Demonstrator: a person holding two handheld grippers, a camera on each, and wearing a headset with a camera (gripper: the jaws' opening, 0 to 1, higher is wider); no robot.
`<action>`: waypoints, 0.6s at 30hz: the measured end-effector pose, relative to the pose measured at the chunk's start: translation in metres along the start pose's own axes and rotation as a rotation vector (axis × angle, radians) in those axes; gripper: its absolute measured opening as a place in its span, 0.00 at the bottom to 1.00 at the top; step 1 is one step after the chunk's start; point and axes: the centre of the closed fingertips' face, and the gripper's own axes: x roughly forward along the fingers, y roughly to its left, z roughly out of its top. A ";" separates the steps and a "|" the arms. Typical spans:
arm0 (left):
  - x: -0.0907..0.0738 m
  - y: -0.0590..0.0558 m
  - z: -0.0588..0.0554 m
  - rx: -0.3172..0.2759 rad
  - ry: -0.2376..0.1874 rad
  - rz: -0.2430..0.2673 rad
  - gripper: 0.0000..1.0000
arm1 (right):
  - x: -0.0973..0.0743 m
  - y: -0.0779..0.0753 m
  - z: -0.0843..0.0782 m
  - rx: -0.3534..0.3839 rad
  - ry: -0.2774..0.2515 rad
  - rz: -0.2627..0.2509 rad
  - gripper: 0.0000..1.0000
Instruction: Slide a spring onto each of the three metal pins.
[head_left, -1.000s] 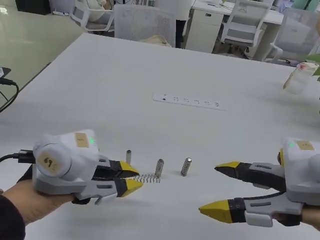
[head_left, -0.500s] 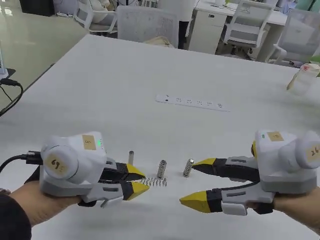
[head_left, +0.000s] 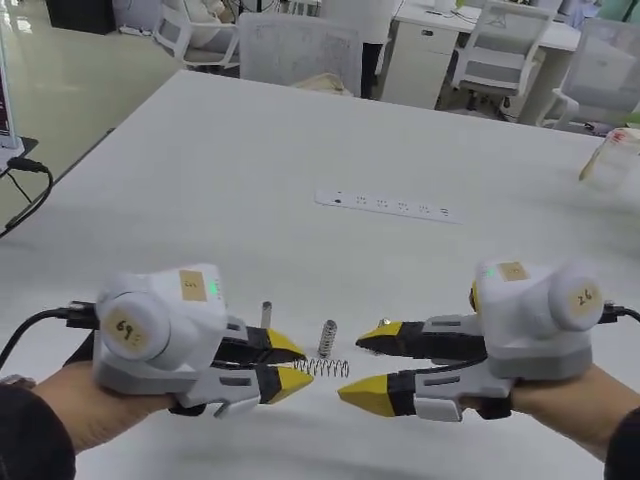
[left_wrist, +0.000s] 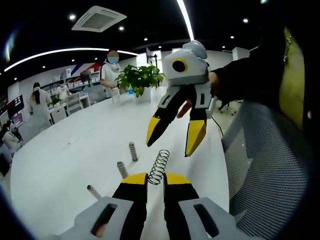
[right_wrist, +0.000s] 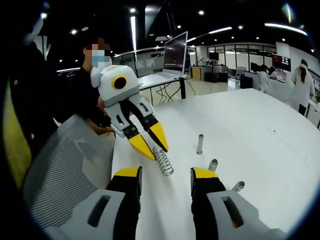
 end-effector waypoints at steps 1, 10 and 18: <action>0.000 -0.001 0.001 0.001 -0.001 -0.001 0.04 | 0.001 0.000 -0.001 -0.002 0.002 0.003 0.36; 0.001 -0.005 0.004 0.007 -0.008 -0.011 0.04 | 0.008 0.004 -0.006 -0.004 0.020 0.029 0.28; 0.002 -0.006 0.005 0.006 -0.010 -0.017 0.04 | 0.010 0.005 -0.007 -0.023 0.025 0.039 0.19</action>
